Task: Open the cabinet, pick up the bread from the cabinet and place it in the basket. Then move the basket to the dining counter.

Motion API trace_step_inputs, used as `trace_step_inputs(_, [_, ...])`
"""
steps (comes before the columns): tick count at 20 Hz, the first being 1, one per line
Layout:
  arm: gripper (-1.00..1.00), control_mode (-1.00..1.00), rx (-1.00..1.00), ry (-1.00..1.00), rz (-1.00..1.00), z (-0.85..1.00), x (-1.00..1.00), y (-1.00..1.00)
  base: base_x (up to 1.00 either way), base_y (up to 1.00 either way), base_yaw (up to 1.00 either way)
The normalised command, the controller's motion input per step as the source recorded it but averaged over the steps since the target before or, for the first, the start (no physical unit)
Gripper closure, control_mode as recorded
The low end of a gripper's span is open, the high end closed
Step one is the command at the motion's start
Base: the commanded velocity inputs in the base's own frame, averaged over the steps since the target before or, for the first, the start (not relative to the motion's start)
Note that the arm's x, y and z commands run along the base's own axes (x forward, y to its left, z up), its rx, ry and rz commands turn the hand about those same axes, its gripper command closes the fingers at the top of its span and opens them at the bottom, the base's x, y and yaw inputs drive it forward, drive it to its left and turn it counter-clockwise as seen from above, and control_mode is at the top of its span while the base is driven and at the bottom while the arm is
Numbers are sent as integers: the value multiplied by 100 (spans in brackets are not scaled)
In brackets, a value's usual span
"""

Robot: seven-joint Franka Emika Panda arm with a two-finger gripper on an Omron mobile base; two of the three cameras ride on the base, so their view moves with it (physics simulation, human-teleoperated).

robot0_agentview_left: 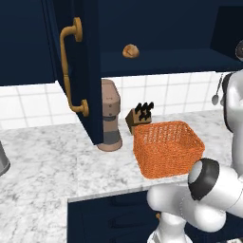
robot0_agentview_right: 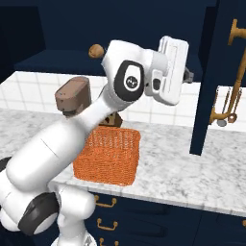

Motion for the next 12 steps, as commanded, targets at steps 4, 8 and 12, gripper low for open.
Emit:
trace_step_inputs(4, [100,-100,-11,5,29,25,-77,96,0,0,0])
trace_step_inputs(8, [100,-100,-13,28,69,34,-50,81,0,0,0])
trace_step_inputs(12, [100,-100,-14,33,72,26,-41,88,0,0,0])
